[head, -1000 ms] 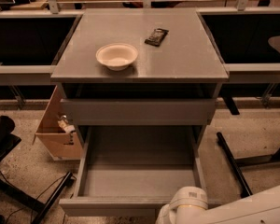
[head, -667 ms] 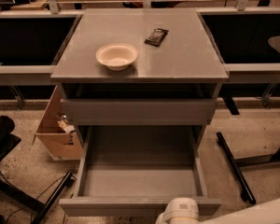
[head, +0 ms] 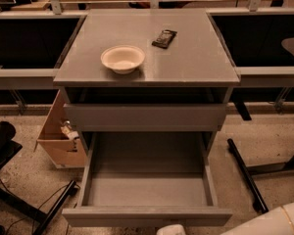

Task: Close middle drawer

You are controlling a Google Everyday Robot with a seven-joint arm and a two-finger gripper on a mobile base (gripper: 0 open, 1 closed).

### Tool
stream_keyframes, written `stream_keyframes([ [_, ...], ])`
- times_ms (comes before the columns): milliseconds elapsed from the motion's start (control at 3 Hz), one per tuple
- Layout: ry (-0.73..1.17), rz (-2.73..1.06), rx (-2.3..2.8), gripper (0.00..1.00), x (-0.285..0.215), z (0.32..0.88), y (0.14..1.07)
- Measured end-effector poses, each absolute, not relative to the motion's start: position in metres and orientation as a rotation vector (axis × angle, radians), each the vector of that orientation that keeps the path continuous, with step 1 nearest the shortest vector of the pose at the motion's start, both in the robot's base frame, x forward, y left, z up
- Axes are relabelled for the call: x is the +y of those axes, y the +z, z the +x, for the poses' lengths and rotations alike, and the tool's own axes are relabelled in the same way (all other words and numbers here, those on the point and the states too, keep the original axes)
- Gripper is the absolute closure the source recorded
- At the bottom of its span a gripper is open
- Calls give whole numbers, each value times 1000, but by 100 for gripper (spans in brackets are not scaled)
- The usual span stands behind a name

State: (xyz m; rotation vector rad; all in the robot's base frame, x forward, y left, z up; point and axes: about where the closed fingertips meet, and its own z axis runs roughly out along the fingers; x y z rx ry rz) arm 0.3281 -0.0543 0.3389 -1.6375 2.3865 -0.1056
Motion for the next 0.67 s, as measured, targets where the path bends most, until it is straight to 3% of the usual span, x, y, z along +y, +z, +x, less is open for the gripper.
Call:
stream_keyframes([
  [667, -449, -1680, 2160, 100, -60, 404, 336],
])
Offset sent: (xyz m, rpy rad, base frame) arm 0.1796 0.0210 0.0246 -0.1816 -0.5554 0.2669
